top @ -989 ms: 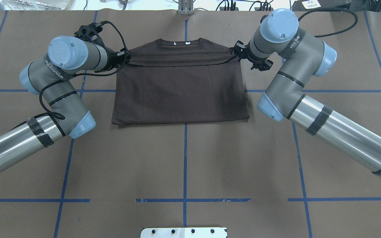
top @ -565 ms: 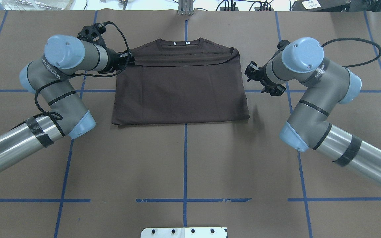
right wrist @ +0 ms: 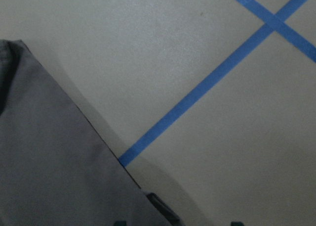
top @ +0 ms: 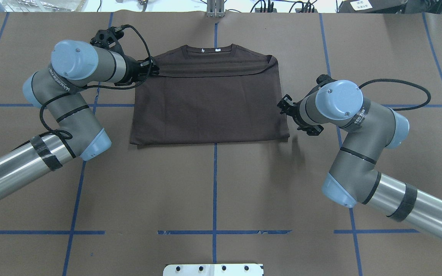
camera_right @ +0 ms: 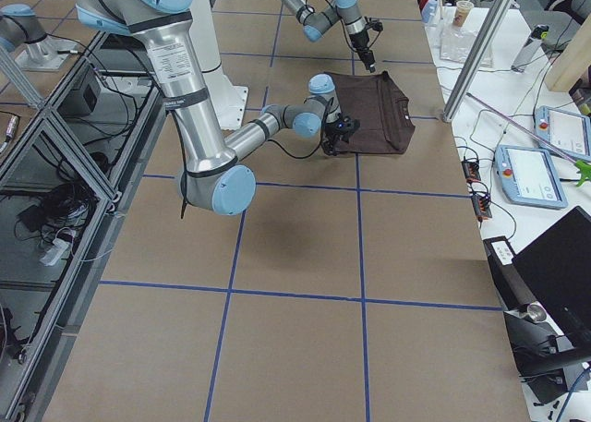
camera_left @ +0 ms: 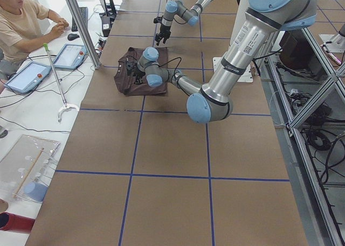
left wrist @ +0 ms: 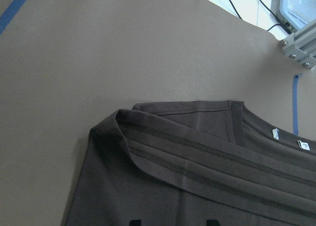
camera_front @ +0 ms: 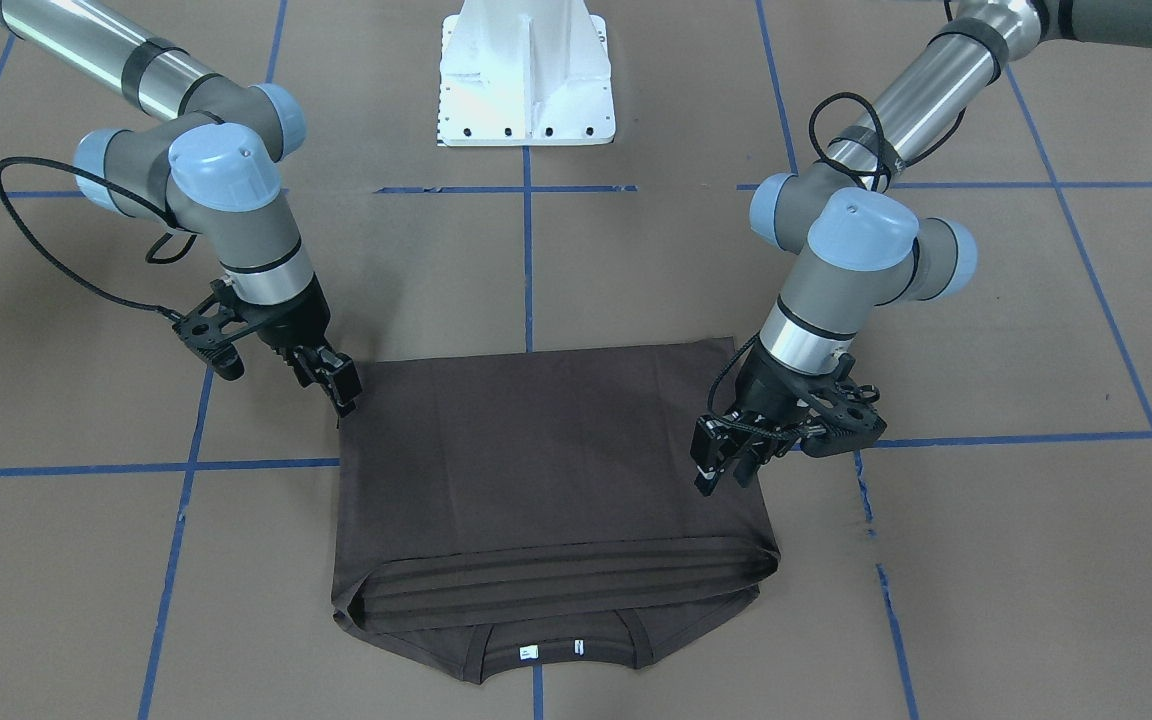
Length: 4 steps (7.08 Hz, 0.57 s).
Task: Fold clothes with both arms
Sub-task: 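Move the right gripper to the folded edge nearest the robot and grasp it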
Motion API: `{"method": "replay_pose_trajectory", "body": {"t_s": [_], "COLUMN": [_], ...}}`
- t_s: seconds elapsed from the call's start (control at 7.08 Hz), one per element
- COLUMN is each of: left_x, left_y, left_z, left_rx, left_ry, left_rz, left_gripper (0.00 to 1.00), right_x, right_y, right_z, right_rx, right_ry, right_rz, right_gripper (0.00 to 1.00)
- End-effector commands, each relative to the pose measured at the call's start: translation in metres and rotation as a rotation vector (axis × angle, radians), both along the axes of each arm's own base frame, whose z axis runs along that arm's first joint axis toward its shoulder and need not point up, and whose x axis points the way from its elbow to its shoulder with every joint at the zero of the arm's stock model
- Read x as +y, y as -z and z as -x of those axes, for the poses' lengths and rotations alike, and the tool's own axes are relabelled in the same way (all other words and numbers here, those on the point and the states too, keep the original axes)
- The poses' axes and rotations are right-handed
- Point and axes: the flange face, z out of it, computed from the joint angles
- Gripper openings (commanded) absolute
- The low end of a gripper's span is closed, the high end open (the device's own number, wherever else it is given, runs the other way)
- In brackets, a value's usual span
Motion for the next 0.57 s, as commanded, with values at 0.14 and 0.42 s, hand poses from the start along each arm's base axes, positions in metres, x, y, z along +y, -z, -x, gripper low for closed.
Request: {"method": "replay_pose_trajectory", "body": {"t_s": [0.14,0.42], "left_x": [0.0015,0.0015], "left_y": [0.0087,0.009], "left_z": [0.0015,0.0015], "left_rx": [0.011,0.013], "left_ry": [0.003,0.003], "left_rz": [-0.006,-0.006], "left_gripper": [0.61,0.62], "right_x": [0.0206,0.0212], "right_y": [-0.0025,0.0002], "right_z": [0.0157,0.0167], "right_rx": [0.006,0.002], "right_ry": [0.024,0.025], "right_rz": [0.0,-0.001], "right_gripper": [0.76,0.42]}}
